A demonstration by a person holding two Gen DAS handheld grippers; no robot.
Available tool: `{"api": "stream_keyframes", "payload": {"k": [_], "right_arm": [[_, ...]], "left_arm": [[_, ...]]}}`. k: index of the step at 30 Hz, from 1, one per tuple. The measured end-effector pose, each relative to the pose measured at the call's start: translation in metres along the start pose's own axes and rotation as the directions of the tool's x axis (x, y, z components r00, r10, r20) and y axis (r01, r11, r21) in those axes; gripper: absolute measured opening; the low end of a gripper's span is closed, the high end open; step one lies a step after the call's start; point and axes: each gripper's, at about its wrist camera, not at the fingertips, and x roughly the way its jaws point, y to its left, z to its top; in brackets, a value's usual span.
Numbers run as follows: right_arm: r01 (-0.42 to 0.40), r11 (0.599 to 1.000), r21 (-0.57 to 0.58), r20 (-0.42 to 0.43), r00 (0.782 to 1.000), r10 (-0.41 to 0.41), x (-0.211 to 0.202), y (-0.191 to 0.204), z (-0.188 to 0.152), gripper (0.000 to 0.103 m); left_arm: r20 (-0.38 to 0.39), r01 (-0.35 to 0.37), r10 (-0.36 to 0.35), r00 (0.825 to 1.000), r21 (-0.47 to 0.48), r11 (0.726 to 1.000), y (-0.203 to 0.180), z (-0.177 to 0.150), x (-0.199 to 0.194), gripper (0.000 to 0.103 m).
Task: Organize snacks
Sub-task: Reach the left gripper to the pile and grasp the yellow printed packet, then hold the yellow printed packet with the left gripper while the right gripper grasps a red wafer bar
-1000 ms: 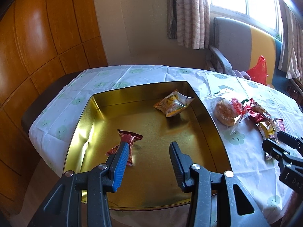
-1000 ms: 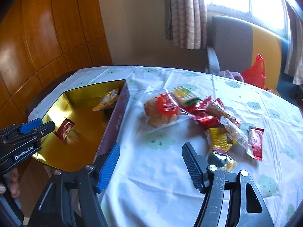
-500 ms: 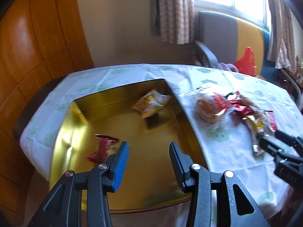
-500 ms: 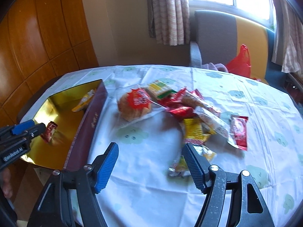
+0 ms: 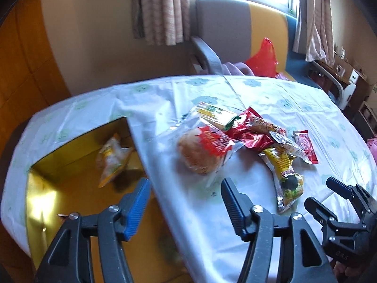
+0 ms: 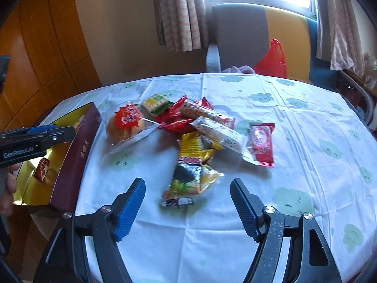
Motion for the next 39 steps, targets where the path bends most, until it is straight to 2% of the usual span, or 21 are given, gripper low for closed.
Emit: {"api": "stream_keyframes", "payload": {"k": [2,7,11,15,19,23,24,27,30,32,34,37,39], "right_arm": [[0.011,1.0,0.013,0.001,1.0,-0.011,0.0,-0.008,-0.001,0.077],[0.048,0.997,0.067,-0.016,0.999,-0.047,0.002,-0.032,-0.004,0.077],[0.074,0.991,0.111,-0.027,0.997,-0.072,0.003,-0.053,-0.005,0.078],[0.1,0.982,0.16,-0.031,0.995,-0.097,0.005,-0.075,-0.002,0.078],[0.129,0.964,0.233,-0.033,0.992,-0.124,0.005,-0.102,0.001,0.078],[0.155,0.954,0.257,-0.039,0.988,-0.15,0.004,-0.119,-0.001,0.078],[0.159,0.952,0.262,-0.043,0.987,-0.153,0.004,-0.121,-0.002,0.078],[0.165,0.948,0.272,-0.055,0.986,-0.156,0.007,-0.128,-0.005,0.078],[0.166,0.947,0.275,-0.062,0.986,-0.155,0.009,-0.131,-0.008,0.078],[0.166,0.947,0.275,-0.065,0.986,-0.154,0.011,-0.133,-0.008,0.078],[0.163,0.949,0.271,-0.067,0.986,-0.15,0.012,-0.134,-0.007,0.078],[0.147,0.957,0.25,-0.06,0.989,-0.136,0.014,-0.133,-0.001,0.076],[0.126,0.964,0.234,-0.058,0.992,-0.115,0.017,-0.131,0.007,0.069]], "left_arm": [[-0.033,0.032,-0.033,0.999,-0.021,0.999,-0.002,0.006,0.01,0.064],[-0.082,0.065,-0.07,0.994,-0.064,0.996,-0.009,0.019,0.034,0.073],[-0.084,0.055,-0.055,0.995,-0.006,0.998,-0.02,0.027,0.042,0.073],[-0.111,0.128,-0.123,0.986,0.043,0.991,-0.038,0.027,0.046,0.073],[-0.151,0.26,-0.243,0.958,0.099,0.961,-0.073,0.022,0.049,0.073],[-0.188,0.316,-0.289,0.939,0.135,0.939,-0.107,0.017,0.058,0.07],[-0.196,0.322,-0.294,0.936,0.131,0.938,-0.112,0.017,0.061,0.067],[-0.213,0.334,-0.309,0.927,0.093,0.938,-0.125,0.017,0.076,0.066],[-0.239,0.358,-0.345,0.908,0.012,0.934,-0.133,0.02,0.096,0.066],[-0.263,0.33,-0.317,0.911,0.004,0.944,-0.137,0.015,0.112,0.055],[-0.216,0.299,-0.279,0.936,0.068,0.952,-0.137,0.008,0.106,0.035],[-0.204,0.308,-0.29,0.935,0.067,0.949,-0.125,-0.003,0.096,0.03],[-0.194,0.295,-0.277,0.941,0.075,0.952,-0.116,-0.013,0.089,0.03]]}}
